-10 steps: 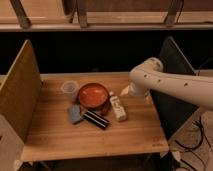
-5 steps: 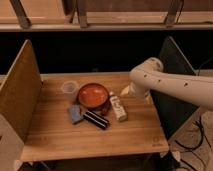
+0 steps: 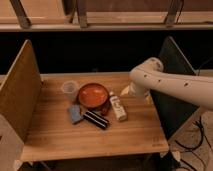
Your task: Place the pepper on the white sponge
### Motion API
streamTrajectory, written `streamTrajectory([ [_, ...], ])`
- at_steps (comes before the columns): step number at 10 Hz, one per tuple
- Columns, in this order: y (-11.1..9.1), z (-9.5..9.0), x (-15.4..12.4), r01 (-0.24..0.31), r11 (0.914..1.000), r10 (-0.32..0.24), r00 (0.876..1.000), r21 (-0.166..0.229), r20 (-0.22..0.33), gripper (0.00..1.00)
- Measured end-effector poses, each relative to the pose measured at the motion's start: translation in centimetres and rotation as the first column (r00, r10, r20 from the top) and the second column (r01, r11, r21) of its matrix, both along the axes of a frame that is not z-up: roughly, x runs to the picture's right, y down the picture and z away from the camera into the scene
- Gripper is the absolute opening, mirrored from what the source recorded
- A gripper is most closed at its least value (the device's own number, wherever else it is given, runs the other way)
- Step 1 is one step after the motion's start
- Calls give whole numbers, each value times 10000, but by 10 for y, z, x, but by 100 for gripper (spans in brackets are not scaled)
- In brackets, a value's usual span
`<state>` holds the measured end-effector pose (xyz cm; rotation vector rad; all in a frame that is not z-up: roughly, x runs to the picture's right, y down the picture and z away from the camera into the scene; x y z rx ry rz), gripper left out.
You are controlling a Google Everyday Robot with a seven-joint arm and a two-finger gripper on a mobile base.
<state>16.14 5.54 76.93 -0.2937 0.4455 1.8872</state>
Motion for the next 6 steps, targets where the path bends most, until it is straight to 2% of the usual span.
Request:
streamTrajectory([
  [6, 0, 0, 0, 61, 10000, -61, 10000, 21, -1, 80],
])
